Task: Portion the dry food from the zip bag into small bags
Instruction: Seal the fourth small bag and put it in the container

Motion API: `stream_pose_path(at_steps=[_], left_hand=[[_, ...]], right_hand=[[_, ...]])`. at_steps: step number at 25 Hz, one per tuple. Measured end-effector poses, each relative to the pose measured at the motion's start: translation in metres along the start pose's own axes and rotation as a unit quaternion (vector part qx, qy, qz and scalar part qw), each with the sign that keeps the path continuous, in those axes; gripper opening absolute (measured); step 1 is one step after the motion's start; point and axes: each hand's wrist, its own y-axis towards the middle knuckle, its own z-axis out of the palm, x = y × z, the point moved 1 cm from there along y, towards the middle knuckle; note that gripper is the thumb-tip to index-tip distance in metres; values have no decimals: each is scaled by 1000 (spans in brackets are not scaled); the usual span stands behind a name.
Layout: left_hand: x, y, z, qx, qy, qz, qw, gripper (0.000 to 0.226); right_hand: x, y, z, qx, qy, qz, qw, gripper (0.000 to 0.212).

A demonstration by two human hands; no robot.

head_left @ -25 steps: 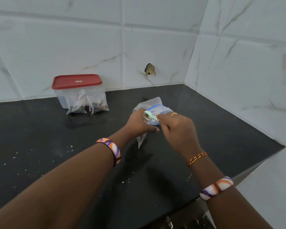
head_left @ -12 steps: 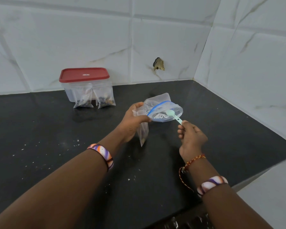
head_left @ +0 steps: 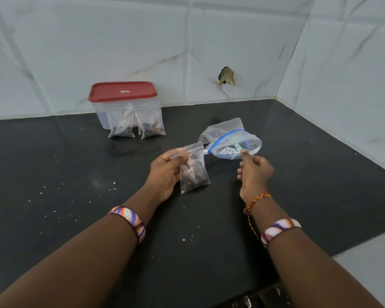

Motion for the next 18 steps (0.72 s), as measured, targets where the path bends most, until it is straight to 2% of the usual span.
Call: stream_pose_path(at_steps=[3, 5, 7, 11, 14, 18], left_hand=[[4, -1, -3, 16, -4, 13, 1000, 10], [5, -3, -4, 26, 11, 26, 999, 7], [6, -4, -6, 24, 6, 39, 999, 6], [5, -2, -9, 11, -32, 56, 998, 12], [6, -3, -10, 51, 8, 58, 997, 9], [6, -3, -10, 73, 36, 51, 995, 10]], right_hand=[[-11, -33, 18, 128, -48, -82, 987, 13], [-16, -48, 30, 228, -53, -85, 968, 14], [-20, -52, 36, 279, -57, -92, 954, 19], [-22, -50, 35, 315, -65, -97, 942, 16], [-22, -49, 35, 306, -17, -74, 949, 2], [-22, -46, 34, 291, -10, -79, 953, 8]])
